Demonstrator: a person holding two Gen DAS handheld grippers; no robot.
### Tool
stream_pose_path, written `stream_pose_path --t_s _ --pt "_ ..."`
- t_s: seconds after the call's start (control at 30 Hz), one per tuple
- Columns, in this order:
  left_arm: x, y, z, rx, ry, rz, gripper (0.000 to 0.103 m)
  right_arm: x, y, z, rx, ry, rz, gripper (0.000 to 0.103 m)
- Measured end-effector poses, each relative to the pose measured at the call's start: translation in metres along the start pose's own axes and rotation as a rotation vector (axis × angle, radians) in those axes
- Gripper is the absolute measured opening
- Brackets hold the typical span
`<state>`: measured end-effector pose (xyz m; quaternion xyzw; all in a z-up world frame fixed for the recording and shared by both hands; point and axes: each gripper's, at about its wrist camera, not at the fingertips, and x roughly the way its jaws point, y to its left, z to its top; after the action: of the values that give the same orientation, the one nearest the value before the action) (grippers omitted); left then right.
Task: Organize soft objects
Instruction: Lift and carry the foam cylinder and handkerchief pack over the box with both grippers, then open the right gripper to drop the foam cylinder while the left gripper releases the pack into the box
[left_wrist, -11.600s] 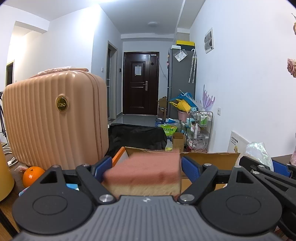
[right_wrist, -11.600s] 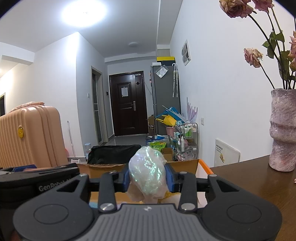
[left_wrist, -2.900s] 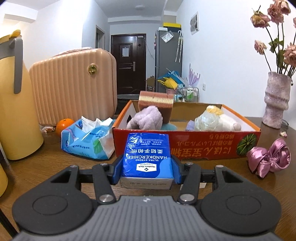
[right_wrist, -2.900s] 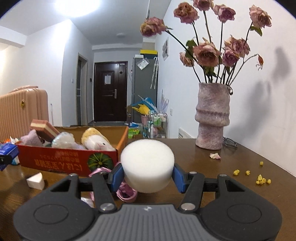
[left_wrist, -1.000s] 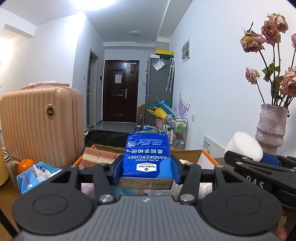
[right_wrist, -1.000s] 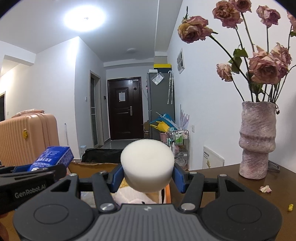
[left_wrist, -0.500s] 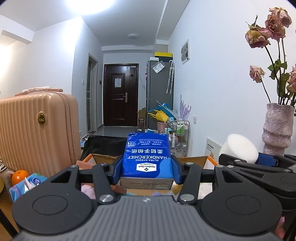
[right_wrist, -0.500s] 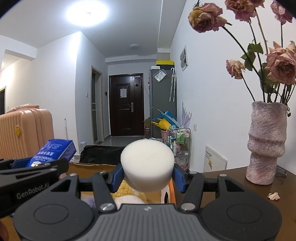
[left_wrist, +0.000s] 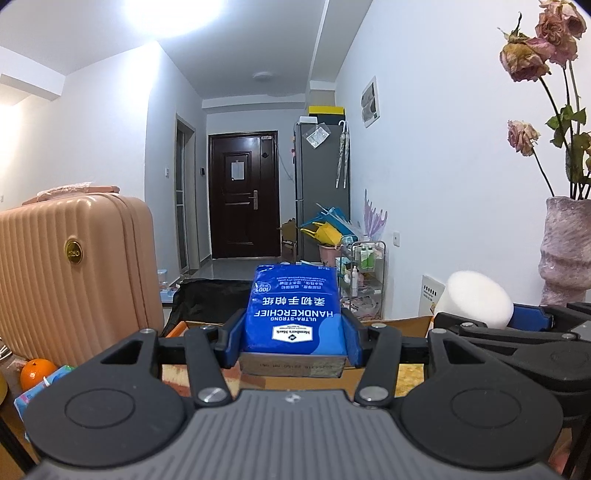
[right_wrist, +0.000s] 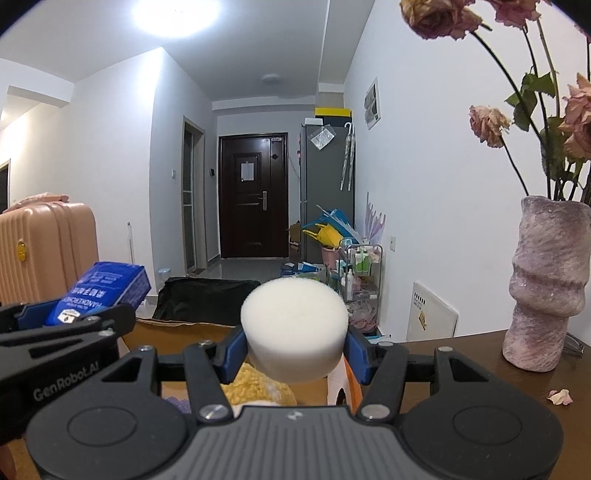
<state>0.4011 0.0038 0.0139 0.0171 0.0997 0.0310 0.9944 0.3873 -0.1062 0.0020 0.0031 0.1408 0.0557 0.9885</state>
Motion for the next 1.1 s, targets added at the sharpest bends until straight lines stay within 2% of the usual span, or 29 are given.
stream_pose_path --t_s 0.2,0.4,0.43,0.5,0.63,0.7,0.8,1.1 --pt "0.005 0.005 0.000 -0.007 0.009 0.002 0.055 0.009 -0.002 0.001 -0.009 0.019 0.005 0.056" --pt "-0.001 0.006 0.000 -0.021 -0.020 0.017 0.074 0.011 -0.005 0.001 -0.014 0.037 0.014 0.059" --pt "-0.002 0.007 0.001 -0.024 -0.024 0.019 0.075 0.011 -0.005 0.000 -0.014 0.039 0.014 0.062" --pt "-0.004 0.010 0.001 -0.034 -0.029 0.021 0.083 0.011 -0.006 0.000 -0.011 0.042 0.012 0.074" --pt "-0.007 0.013 0.001 -0.052 -0.047 0.042 0.096 0.010 -0.007 0.000 -0.009 0.045 0.011 0.084" --pt "-0.009 0.014 0.001 -0.058 -0.058 0.053 0.103 0.010 -0.007 -0.001 -0.006 0.047 0.013 0.094" --pt "-0.011 0.015 0.002 -0.064 -0.066 0.061 0.103 0.009 -0.007 -0.001 -0.002 0.051 0.010 0.103" --pt "-0.010 0.018 0.003 -0.079 -0.051 0.064 0.103 0.009 -0.011 0.001 0.015 0.057 0.010 0.103"
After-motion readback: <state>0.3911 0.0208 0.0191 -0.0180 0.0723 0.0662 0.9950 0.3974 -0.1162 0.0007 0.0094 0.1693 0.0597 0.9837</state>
